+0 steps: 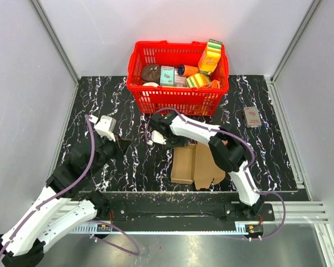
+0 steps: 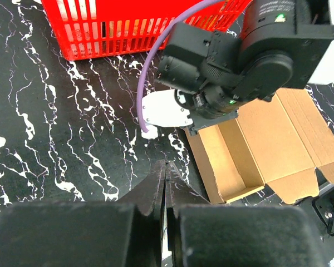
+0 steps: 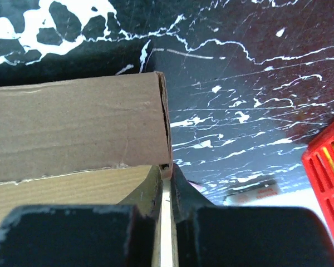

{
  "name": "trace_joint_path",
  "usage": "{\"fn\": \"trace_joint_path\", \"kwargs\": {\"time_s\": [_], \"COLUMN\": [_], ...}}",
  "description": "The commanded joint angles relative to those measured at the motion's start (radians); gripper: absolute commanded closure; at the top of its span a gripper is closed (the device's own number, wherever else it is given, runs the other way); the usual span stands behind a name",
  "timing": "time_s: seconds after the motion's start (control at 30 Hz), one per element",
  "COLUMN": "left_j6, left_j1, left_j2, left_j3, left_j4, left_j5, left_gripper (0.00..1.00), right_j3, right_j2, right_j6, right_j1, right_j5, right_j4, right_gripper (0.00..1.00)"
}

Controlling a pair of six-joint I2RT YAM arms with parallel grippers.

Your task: Fold the paper box

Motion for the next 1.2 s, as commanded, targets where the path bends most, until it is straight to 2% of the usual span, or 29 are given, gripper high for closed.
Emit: {"fn": "trace_joint_path", "kwargs": {"time_s": [0.0,0.13,0.2,0.4,0.43,0.5,0.6,0.87,0.97,1.03,1.07,1.1,1.17], "left_j6": [-0.01,-0.009,-0.013,-0.02,-0.02,-0.02,-0.02,-0.014,-0.012,-0.01,-0.007,-0.004,0.009], "left_j1": [0.004,0.003,0.003,0.003,0.004,0.004,0.004,0.003,0.004,0.004,0.004,0.003,0.003], "left_j2": [-0.023,-0.039,-0.046,-0.048,-0.048,-0.049,-0.051,-0.045,-0.04,-0.029,-0.023,-0.01,0.012], "left_j3": [0.009,0.008,0.005,0.002,0.002,0.002,0.002,0.034,0.051,0.057,0.063,0.065,0.066], "left_j4": [-0.01,-0.025,-0.025,-0.027,-0.027,-0.028,-0.028,-0.036,-0.036,-0.025,-0.016,-0.007,0.031], "left_j5": [-0.004,-0.019,-0.021,-0.015,-0.018,-0.018,-0.018,-0.027,-0.03,-0.026,-0.018,-0.009,0.036], "left_gripper": [1.0,1.0,1.0,1.0,1.0,1.0,1.0,1.0,1.0,1.0,1.0,1.0,1.0], "right_j3": [0.074,0.102,0.119,0.136,0.137,0.137,0.139,0.143,0.14,0.107,0.09,0.055,-0.011], "right_j2": [0.03,0.033,0.03,0.01,0.008,0.004,-0.006,-0.096,-0.18,-0.278,-0.321,-0.411,-0.517], "right_j6": [-0.047,-0.044,-0.04,-0.029,-0.021,-0.017,-0.009,0.016,0.046,0.133,0.182,0.294,0.415], "right_j1": [0.037,0.049,0.051,0.051,0.051,0.052,0.051,0.051,0.051,0.051,0.051,0.045,0.022], "right_j5": [0.075,0.058,0.053,0.009,0.003,-0.003,-0.006,0.012,0.0,-0.011,-0.019,-0.04,-0.167], "right_j4": [-0.016,-0.016,-0.016,-0.007,-0.005,-0.005,-0.005,-0.001,0.016,0.071,0.158,0.203,0.356], "right_gripper": [0.88,0.72,0.61,0.57,0.49,0.45,0.23,0.19,0.19,0.19,0.19,0.19,0.18]}}
